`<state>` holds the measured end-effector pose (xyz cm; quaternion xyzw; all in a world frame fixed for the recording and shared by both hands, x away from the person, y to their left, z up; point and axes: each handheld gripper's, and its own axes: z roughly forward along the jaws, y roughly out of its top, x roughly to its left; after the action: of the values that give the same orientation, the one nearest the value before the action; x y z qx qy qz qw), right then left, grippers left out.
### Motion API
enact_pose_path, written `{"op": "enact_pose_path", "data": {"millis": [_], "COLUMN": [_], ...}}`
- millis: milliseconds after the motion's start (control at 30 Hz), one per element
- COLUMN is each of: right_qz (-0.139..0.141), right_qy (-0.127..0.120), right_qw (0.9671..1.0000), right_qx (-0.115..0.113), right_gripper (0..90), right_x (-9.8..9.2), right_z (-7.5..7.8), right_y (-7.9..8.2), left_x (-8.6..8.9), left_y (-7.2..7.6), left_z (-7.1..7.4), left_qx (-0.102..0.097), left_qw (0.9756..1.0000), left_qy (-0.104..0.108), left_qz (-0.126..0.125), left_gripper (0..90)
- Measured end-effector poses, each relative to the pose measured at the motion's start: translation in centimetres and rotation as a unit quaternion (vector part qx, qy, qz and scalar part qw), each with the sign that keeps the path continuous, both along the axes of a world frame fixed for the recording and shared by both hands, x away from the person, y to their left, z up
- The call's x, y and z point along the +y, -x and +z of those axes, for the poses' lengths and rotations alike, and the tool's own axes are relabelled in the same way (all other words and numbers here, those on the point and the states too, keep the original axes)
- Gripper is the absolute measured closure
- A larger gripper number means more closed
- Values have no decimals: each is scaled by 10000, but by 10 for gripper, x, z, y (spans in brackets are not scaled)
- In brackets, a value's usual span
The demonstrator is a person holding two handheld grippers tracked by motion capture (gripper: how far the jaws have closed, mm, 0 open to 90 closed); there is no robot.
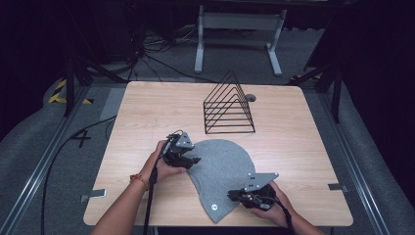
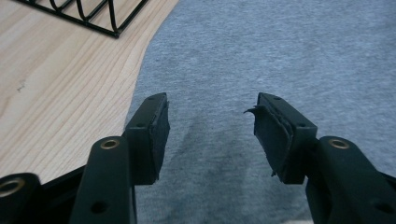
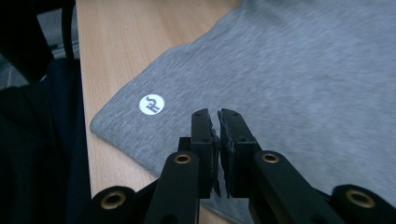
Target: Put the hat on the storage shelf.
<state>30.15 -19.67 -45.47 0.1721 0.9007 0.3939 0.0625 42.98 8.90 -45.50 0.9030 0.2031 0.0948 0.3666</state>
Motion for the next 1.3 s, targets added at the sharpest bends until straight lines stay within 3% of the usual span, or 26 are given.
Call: {"op": "enact_pose_path", "data": {"millis": [33, 67, 100, 167, 200, 233, 300, 400, 467, 500, 567, 600, 667, 833, 967, 1033, 1167, 1300], "right_qz": [0, 54, 30, -33, -41, -29, -52, -250, -552, -740, -830, -1030, -1082, -1513, -1823, -2018, -2252, -2443], "right_qy": [0, 235, 297, 214, 245, 287, 300, 360, 419, 362, 320, 349, 390, 561, 604, 557, 521, 492], "right_qw": [10000, 9997, 9995, 9998, 9997, 9996, 9995, 9990, 9975, 9966, 9960, 9941, 9933, 9866, 9810, 9777, 9728, 9683], "right_qx": [0, -76, -57, 30, 4, -30, 40, -46, -118, -58, -20, -17, -78, -221, -276, -188, -170, -184], "right_gripper": [845, 841, 840, 838, 823, 815, 811, 801, 788, 788, 789, 786, 779, 764, 749, 741, 728, 705], "right_x": [0, 3, 2, -2, -4, -6, -15, -30, -45, -58, -63, -72, -74, -84, -91, -96, -103, -108], "right_z": [0, -4, -6, -7, -7, -6, -5, -5, -3, -4, -4, -3, -2, 0, 0, 0, 0, -1], "right_y": [0, 2, 2, -2, -3, -5, -10, -18, -25, -30, -32, -36, -37, -42, -47, -51, -57, -61], "left_x": [0, 0, 1, 2, 4, 6, 6, 5, 4, 3, 1, -3, -6, -14, -22, -26, -34, -44], "left_y": [0, -1, -2, -2, -2, -2, 2, 7, 13, 18, 21, 29, 33, 47, 62, 69, 80, 89], "left_z": [0, -3, -6, -8, -10, -10, -11, -10, -9, -9, -8, -7, -7, -7, -6, -6, -7, -5], "left_qx": [0, 47, 168, 205, 325, 352, 254, 239, 276, 382, 439, 408, 439, 613, 712, 748, 818, 749], "left_qw": [10000, 10000, 9998, 9997, 9994, 9992, 9996, 9997, 9996, 9992, 9988, 9985, 9982, 9975, 9966, 9959, 9940, 9924], "left_qy": [0, -37, -113, -119, 72, 133, 71, 29, -21, -20, -24, -123, -139, -1, -33, -74, 38, -137], "left_qz": [0, 37, 25, 15, 80, 115, 112, 40, -59, -152, -193, -341, -385, -341, -402, -502, -727, -964], "left_gripper": [500, 505, 521, 546, 552, 560, 578, 578, 577, 572, 573, 573, 573, 577, 580, 580, 578, 551]}}
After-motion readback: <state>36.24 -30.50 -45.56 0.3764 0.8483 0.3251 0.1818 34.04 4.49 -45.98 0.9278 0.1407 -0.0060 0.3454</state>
